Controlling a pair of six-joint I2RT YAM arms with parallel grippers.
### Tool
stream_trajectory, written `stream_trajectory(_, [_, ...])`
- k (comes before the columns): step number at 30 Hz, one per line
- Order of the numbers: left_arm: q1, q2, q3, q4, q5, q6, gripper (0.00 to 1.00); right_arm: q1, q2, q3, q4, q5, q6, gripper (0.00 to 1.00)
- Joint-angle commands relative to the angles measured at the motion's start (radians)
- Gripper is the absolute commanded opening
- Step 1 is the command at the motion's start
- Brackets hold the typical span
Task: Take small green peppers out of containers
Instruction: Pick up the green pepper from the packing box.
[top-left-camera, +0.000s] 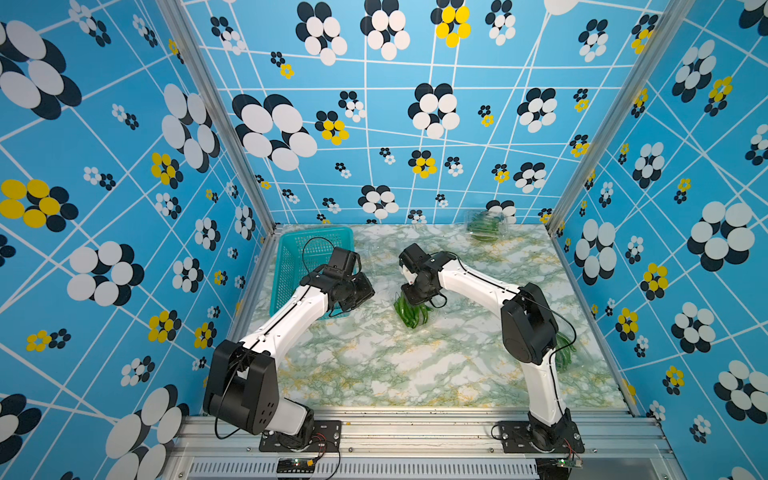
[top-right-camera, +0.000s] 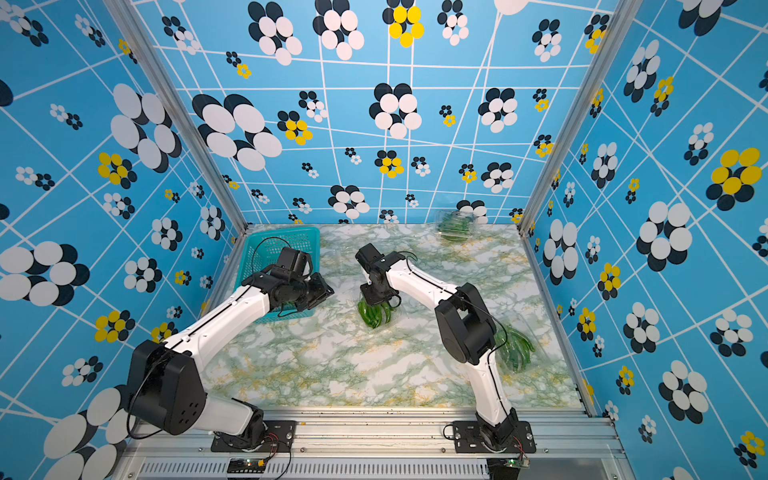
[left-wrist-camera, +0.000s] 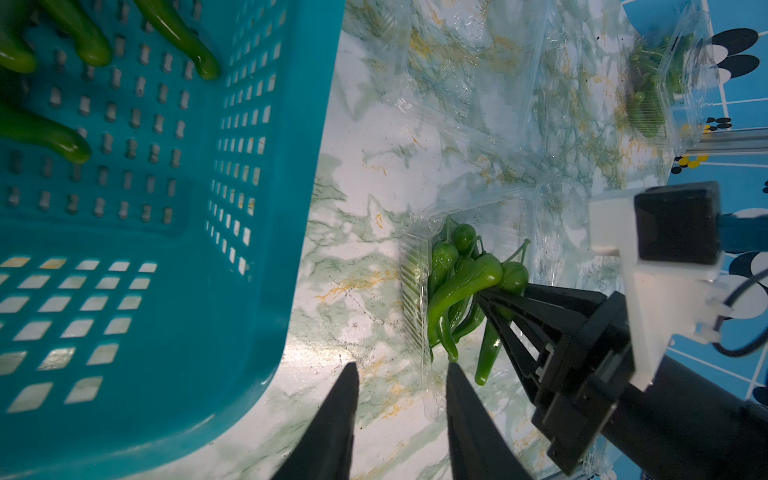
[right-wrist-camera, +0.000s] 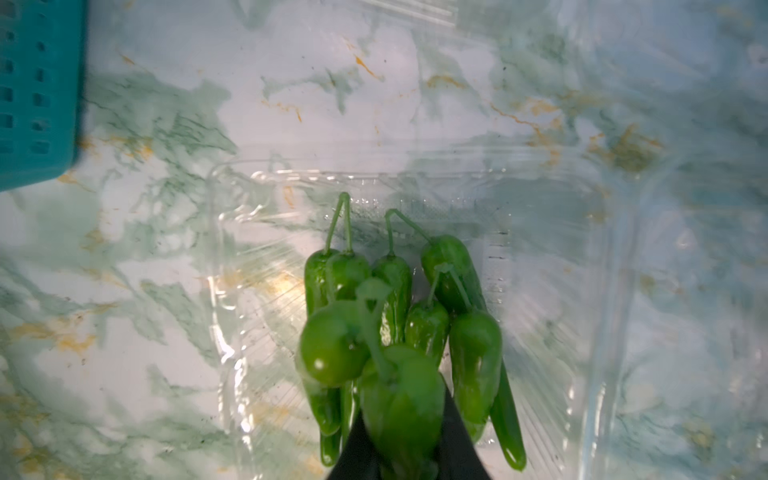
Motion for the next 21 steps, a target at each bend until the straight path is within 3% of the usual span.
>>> stream_trajectory(1, [0.012,-0.005,-0.008,0.016,0.006,0.013,0.37,0.005,-0.054,0.035,-0.059,0.003,-0.018,0.11])
stream_trajectory(10, [0.057,-0.069,0.01,-0.019,-0.002,0.033,0.37,0.006,-0.065,0.12,-0.057,-0.056,-0.02,0.06])
stream_trajectory(16, [0.18,-0.144,0.007,-0.074,0.036,0.078,0.38,0.014,0.022,0.362,-0.102,-0.178,-0.027,0.05])
stream_trajectory(21, [0.295,-0.187,-0.033,-0.087,0.097,0.103,0.38,0.059,0.182,0.617,-0.152,-0.224,-0.034,0.07])
